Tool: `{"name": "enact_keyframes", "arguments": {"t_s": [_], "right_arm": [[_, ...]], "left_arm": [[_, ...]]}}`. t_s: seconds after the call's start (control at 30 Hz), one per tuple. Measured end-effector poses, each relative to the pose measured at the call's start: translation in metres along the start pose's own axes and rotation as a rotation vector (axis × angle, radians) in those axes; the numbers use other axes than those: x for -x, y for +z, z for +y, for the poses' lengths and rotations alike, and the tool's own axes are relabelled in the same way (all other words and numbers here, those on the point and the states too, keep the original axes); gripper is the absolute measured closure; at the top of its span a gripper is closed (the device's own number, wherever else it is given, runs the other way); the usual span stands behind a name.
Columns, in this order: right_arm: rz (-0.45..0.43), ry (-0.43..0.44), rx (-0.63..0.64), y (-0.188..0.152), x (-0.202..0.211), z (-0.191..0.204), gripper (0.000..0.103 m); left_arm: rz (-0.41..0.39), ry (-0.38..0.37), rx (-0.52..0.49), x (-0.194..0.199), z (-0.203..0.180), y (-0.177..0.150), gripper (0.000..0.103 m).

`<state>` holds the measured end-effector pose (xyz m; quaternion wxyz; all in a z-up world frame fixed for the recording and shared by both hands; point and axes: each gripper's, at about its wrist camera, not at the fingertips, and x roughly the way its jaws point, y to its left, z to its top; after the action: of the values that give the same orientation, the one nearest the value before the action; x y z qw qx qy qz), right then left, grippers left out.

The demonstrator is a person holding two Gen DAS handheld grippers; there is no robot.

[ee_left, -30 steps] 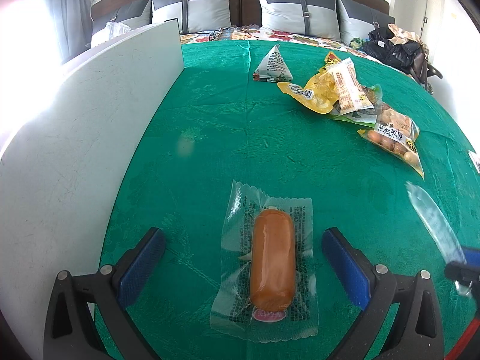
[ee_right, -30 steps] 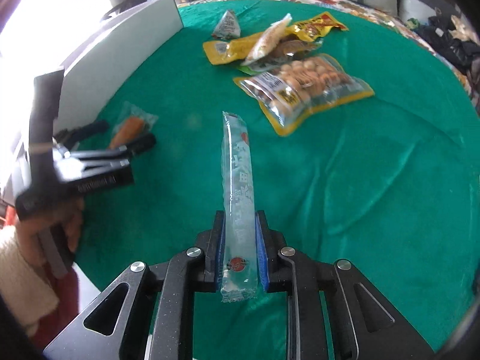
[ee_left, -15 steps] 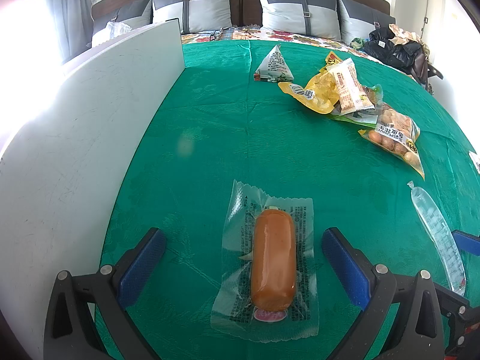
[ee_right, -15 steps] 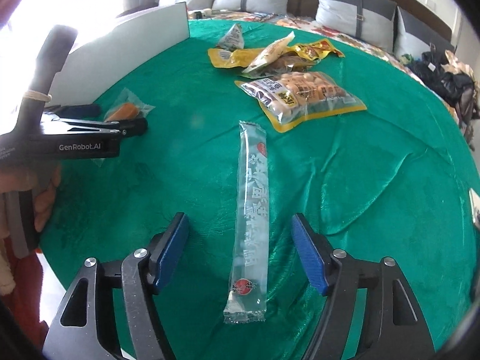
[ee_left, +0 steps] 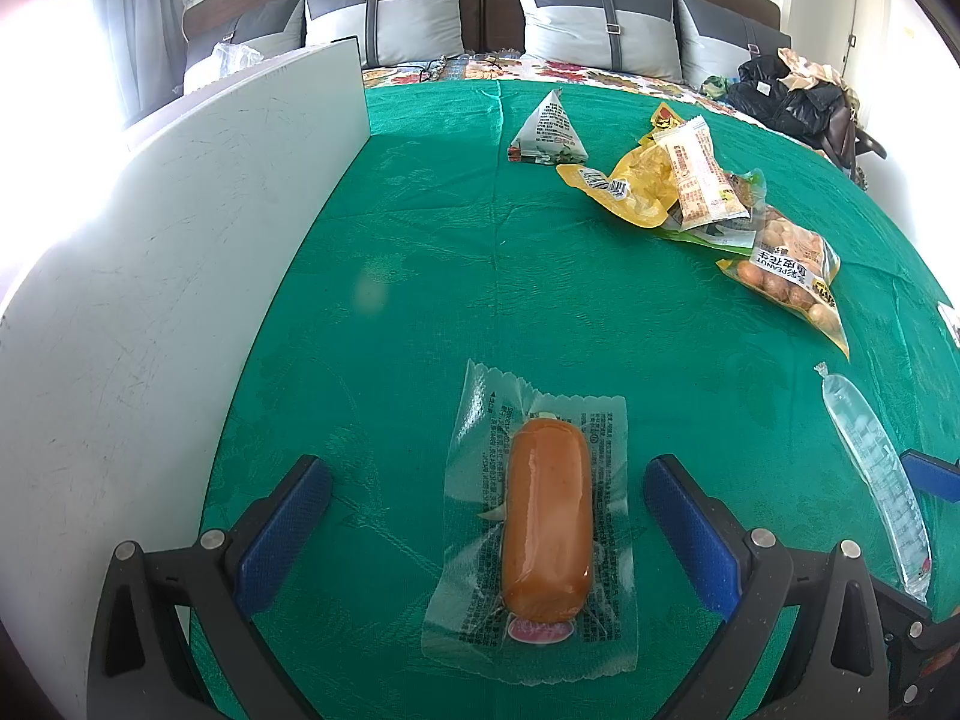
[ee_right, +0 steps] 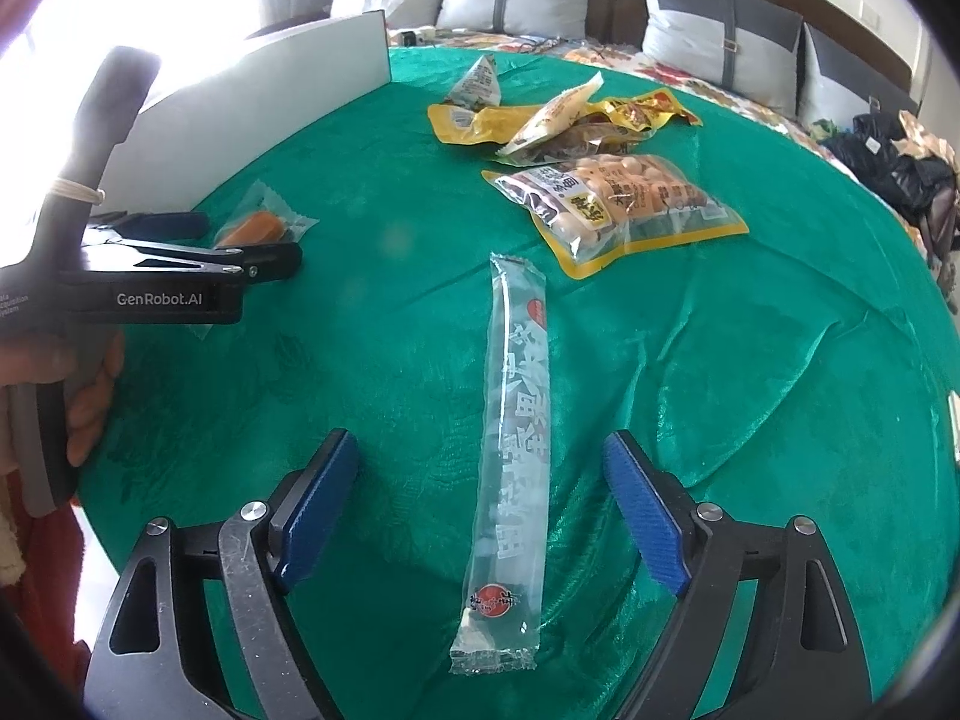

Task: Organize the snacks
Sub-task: 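Close the left tool on the wrapped sausage packet and lift it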

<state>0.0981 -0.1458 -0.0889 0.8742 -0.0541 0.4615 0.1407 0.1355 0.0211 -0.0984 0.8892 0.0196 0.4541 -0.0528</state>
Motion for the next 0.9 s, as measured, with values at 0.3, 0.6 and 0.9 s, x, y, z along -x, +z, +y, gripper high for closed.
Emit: {"name": "enact_keyframes", "arguments": {"t_s": [0.3, 0.6, 0.9], "right_arm": [[-0.004, 0.000, 0.001, 0.000, -0.001, 0.000, 0.015], [-0.003, 0.001, 0.003, 0.001, -0.001, -0.001, 0.015], [0.000, 0.005, 0.005, 0.001, -0.001, -0.001, 0.015]], "left_arm": [[0.000, 0.000, 0.000, 0.000, 0.000, 0.000, 0.000], [0.001, 0.002, 0.000, 0.000, 0.000, 0.000, 0.000], [0.152, -0.046, -0.066, 0.005, 0.007, 0.015, 0.042]]}}
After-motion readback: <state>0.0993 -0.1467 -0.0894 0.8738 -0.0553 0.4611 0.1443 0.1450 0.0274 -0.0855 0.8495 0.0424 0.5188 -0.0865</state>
